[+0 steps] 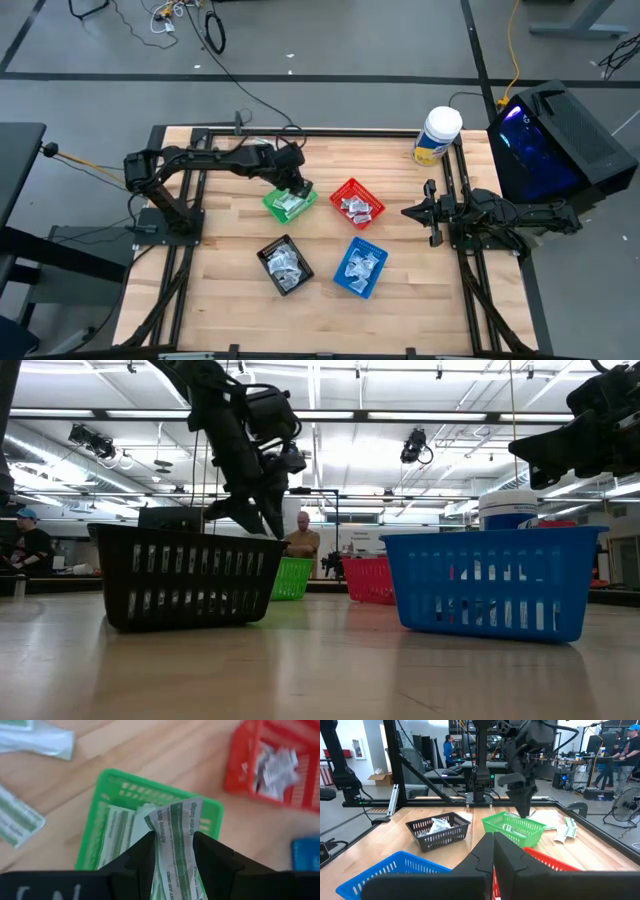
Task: Pick & Place First Aid Supplies
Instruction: Put the green bandage pack into the green bin
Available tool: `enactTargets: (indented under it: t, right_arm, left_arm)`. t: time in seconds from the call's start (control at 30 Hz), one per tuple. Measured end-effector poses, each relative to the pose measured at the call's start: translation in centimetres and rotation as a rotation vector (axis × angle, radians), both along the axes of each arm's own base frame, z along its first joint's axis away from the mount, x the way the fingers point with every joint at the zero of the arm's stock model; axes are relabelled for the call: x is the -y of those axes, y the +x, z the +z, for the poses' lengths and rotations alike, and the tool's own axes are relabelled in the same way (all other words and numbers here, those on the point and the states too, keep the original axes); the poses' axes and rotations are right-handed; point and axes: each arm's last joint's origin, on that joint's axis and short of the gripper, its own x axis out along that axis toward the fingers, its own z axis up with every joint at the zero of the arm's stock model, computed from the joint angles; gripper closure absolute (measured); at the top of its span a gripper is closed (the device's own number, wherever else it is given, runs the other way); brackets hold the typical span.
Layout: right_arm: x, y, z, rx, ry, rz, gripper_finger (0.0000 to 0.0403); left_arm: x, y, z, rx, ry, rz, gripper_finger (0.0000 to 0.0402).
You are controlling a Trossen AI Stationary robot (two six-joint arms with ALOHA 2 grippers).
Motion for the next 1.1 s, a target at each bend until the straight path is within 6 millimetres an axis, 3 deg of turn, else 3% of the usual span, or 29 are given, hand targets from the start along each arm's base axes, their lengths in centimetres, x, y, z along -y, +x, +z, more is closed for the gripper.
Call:
enactTargets:
  t: [0.33,0.57,0.93,1.1]
  right_arm:
    - [0.0,0.0,0.0,0.000,0.000,0.000,0.0390]
    - [0.0,0.0,0.0,0.000,0.000,0.000,0.0390]
    - [0.0,0.0,0.0,0.000,0.000,0.000,0.0390]
    - [0.0,0.0,0.0,0.000,0.000,0.000,0.0390]
  left_arm:
    - [0.8,-0.4,-0.4,-0.097,0.077,-0.222,0.0262]
    - [1.1,-1.2,-0.7,-0.183,0.041,-0.229,0.0262]
    - [1.0,-1.2,-0.7,-0.182,0.053,-0.250,0.0261]
    - [1.0,-1.1,-0.7,-0.178,0.062,-0.259,0.0238]
